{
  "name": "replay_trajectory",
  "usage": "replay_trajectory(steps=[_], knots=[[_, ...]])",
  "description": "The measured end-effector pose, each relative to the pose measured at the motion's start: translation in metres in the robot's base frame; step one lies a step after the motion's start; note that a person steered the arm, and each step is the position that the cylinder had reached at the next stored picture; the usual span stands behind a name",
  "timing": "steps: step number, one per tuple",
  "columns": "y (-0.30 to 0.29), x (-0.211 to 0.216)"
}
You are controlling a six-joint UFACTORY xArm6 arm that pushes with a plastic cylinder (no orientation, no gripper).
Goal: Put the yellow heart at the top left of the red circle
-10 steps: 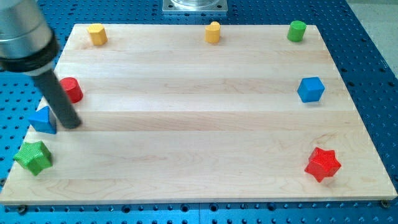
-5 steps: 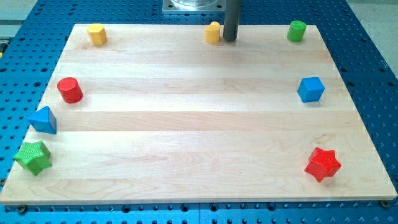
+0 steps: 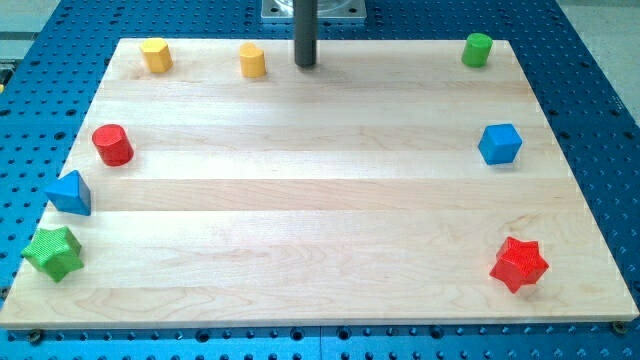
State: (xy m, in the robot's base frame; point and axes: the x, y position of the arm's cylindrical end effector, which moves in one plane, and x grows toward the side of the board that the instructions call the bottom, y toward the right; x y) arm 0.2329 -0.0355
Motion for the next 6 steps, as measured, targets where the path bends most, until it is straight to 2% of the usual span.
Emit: replay_trajectory(steps=[1,2,3,4,5,6], knots=[[-0.049,0.004],[-0.059,0.008],[-0.132,0.062],[-0.159,0.094],[-0.164,0.099],[-0.208,0.122]])
